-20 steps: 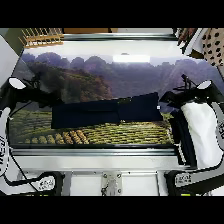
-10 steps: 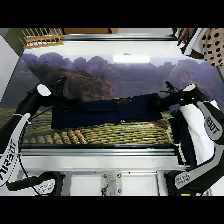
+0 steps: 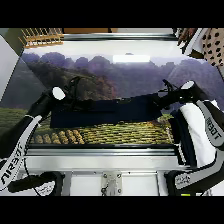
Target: Fold the clothes and pants, and hang the long-sleeved shirts on hangers.
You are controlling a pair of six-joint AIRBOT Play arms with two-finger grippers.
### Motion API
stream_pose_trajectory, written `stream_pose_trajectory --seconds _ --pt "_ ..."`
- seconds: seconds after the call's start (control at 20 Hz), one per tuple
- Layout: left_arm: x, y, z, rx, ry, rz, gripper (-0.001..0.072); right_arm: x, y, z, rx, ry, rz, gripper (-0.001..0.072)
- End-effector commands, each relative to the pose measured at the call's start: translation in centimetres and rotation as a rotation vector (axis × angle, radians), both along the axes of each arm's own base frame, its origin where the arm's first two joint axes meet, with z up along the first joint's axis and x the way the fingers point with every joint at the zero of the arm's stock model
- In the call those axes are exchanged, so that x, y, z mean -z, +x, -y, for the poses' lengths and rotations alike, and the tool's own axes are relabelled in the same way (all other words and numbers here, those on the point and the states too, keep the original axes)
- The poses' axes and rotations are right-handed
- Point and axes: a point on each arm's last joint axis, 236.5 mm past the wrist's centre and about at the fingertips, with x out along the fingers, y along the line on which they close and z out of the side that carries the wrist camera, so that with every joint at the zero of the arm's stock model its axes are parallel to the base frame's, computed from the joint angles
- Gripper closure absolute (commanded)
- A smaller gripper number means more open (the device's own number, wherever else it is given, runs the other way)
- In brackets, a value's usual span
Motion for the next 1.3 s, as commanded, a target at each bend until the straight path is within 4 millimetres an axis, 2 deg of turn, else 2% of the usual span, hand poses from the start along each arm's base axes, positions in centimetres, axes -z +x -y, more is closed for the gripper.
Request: stream_pose_trajectory --seconds 0.0,0.1,0.25,0.4,0.55,0.75,1.0,1.25 --pt "0.6 0.5 2.9 0.032 -0.01 0.007 0.07 -3.6 -2.5 3.8 -0.037 -0.195 -0.035 0.0699" --pt "1.1 1.3 6.0 0.057 -0.056 -0.014 0.07 -6.8 -2.6 4.6 -0.028 -0.239 -0.026 0.0699" --pt "2.2 2.1 11.2 0.126 -0.092 -0.025 0.0699 -11.1 -3.0 3.6 -0.07 -0.253 -0.02 0.0699" --pt "4.2 1.5 15.7 0.216 -0.088 -0.042 0.07 -14.1 -3.2 2.2 -0.127 -0.315 0.0 0.0699" --pt "6.5 0.3 19.2 0.295 -0.078 -0.079 0.07 -16.8 -2.8 0.3 -0.171 -0.347 0.061 0.0699" --pt "8.7 -1.2 21.5 0.371 -0.063 -0.144 0.07 -19.3 -2.6 -2.3 -0.206 -0.348 0.127 0.0699" --pt "8.7 -1.2 22.6 0.38 -0.067 -0.116 0.07 -20.5 -2.8 -4.7 -0.242 -0.342 0.169 0.0699" --pt "8.6 -0.9 22.7 0.365 -0.073 -0.114 0.07 -21.4 -2.9 -7.5 -0.273 -0.33 0.213 0.0699"
